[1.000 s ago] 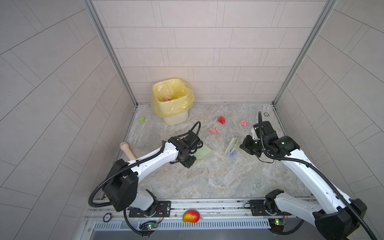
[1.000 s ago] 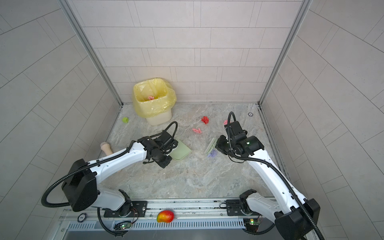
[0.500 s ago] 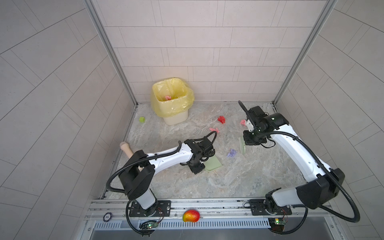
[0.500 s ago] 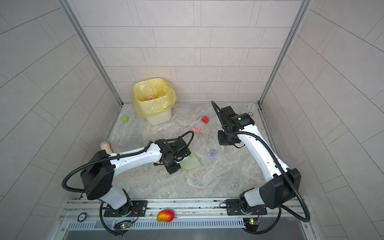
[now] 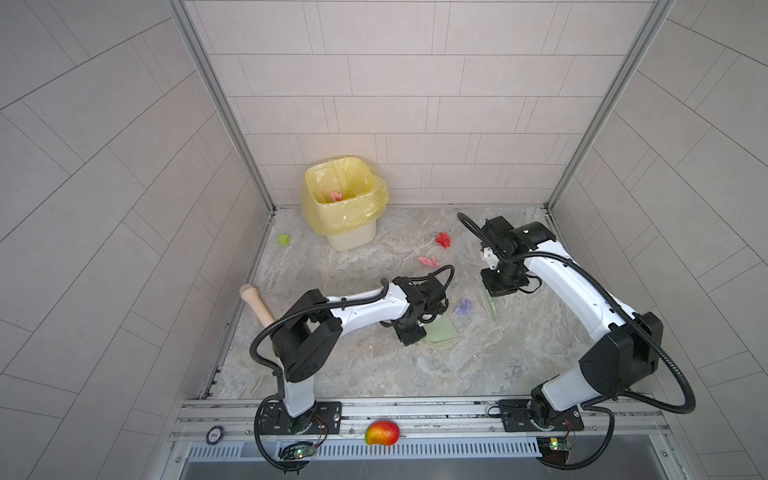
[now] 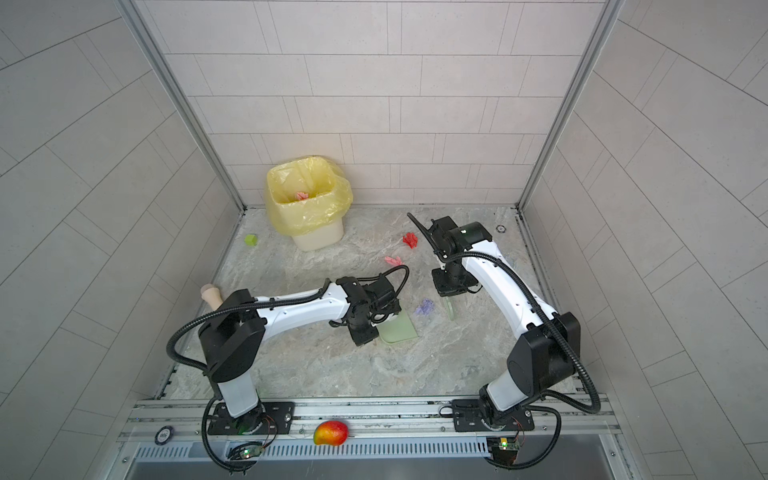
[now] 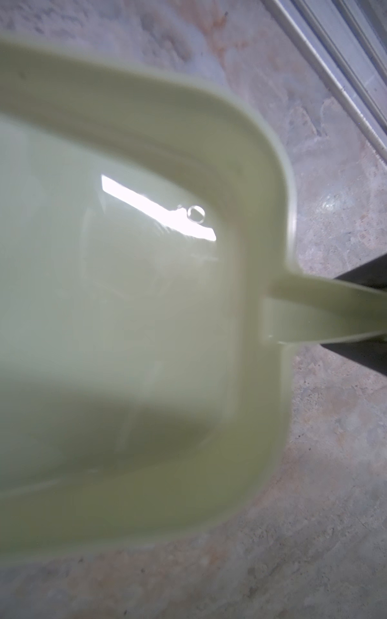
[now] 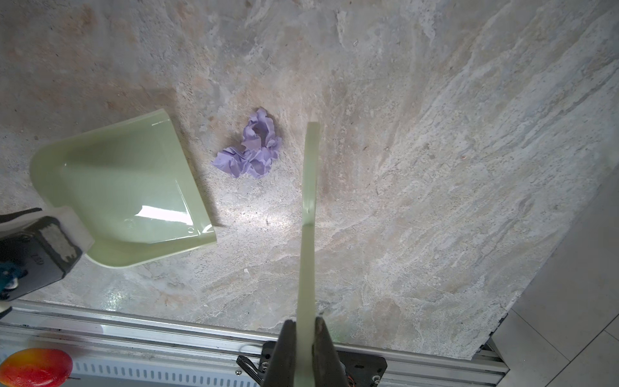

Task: Sweep away the paper scraps from the table
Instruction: 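Lower the dustpan beside the purple scrap with left while right brush approaches, then sweep the purple scrap into the dustpan with the right gripper's brush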

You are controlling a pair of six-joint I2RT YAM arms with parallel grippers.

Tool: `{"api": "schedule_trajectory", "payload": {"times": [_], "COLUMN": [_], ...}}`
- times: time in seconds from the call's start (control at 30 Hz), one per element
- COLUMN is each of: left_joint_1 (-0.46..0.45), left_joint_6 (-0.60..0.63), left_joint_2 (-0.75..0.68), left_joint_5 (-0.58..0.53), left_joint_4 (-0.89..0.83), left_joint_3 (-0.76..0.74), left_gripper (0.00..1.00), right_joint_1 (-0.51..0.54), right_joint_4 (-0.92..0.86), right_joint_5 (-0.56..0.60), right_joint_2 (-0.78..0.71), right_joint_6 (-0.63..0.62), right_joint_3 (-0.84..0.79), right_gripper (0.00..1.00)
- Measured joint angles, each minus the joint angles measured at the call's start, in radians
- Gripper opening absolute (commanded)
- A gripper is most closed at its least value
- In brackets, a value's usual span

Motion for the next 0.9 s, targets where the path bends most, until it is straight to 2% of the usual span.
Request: {"api": "schedule_trajectory", "payload": {"times": [0.47,0.9], "left_joint_1": [0.0,0.0], "left_joint_6": [-0.003,-0.003], "left_joint_2": [0.071,0.107], "left_joint_5": [-0.046,-0.053], "left_joint_4": [-0.005,-0.007], "left_joint_3": [0.074,0.095], "left_gripper": [0.0,0.0], "right_joint_1": [0.014,0.087], "right_joint_4": [0.02,0.021], "right_joint_5": [-0.006,-0.04], "right_joint_2": [0.06,0.072], "right_joint_6": [-0.021,-0.026], "right_joint_3": [0.0,0.011], "right_gripper": [0.0,0.0]}}
